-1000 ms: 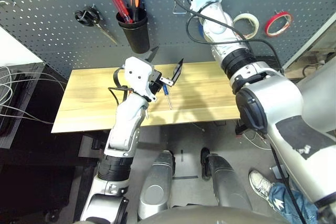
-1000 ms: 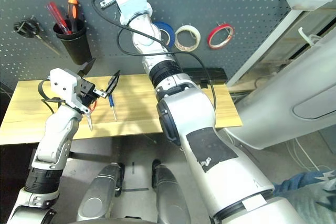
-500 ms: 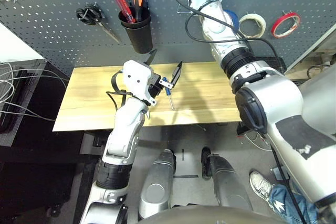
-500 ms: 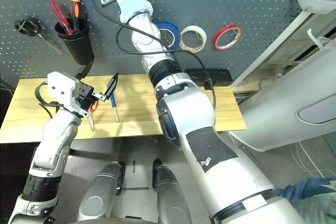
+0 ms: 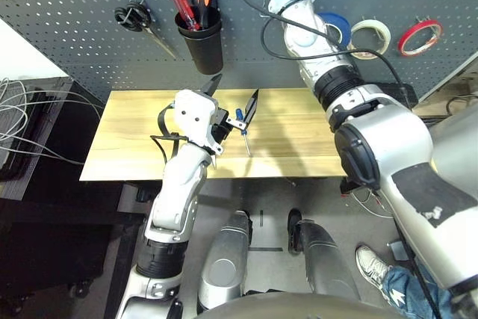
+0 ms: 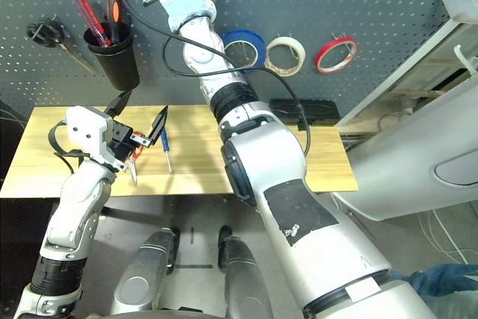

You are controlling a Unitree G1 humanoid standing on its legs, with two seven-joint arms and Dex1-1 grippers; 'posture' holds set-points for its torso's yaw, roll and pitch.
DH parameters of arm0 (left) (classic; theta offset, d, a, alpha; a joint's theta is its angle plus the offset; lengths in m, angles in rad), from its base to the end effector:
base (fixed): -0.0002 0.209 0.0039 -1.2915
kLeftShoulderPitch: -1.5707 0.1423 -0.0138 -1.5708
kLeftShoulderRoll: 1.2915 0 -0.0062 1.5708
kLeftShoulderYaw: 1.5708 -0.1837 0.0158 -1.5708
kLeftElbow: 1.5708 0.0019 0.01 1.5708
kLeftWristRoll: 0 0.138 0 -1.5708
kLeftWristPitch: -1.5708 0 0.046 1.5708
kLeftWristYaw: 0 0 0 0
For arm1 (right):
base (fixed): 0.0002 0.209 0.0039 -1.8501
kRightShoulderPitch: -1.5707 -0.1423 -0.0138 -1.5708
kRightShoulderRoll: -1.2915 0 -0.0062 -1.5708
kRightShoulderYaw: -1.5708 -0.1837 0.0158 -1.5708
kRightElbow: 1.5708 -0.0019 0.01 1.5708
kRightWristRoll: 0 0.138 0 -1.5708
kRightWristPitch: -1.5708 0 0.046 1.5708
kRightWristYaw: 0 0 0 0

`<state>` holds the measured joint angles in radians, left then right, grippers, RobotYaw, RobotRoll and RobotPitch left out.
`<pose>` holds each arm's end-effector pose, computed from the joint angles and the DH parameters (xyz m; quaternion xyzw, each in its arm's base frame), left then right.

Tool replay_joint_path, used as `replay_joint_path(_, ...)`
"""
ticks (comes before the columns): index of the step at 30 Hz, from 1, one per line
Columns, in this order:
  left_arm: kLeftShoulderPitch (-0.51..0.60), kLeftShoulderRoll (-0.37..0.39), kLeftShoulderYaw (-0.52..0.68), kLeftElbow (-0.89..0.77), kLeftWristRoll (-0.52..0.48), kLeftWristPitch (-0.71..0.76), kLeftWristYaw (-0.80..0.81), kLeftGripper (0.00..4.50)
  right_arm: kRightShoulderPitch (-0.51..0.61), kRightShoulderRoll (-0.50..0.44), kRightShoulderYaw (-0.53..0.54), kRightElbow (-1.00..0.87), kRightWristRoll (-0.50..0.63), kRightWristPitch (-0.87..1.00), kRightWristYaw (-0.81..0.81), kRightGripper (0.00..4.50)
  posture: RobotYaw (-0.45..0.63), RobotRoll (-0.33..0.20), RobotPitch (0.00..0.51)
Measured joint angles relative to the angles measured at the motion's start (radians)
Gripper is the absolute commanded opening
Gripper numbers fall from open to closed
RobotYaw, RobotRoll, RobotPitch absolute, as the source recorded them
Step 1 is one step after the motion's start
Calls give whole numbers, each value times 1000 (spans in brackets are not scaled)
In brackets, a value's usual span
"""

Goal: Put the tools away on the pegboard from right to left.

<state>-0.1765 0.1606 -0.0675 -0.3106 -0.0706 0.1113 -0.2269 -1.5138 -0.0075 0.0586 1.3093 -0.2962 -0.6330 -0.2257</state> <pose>0.2229 0.1478 0.1292 0.0636 -0.1733 -0.1797 0.9662 0.3562 -0.0273 0.2752 -0.1835 -0.4175 0.1213 0.8817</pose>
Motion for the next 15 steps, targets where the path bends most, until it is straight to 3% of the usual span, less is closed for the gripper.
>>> replay_joint_path(15,14,-17,-20,-28,19,25,25,4500,5,0,118,8,-134,-41,-122,275,310,0,344)
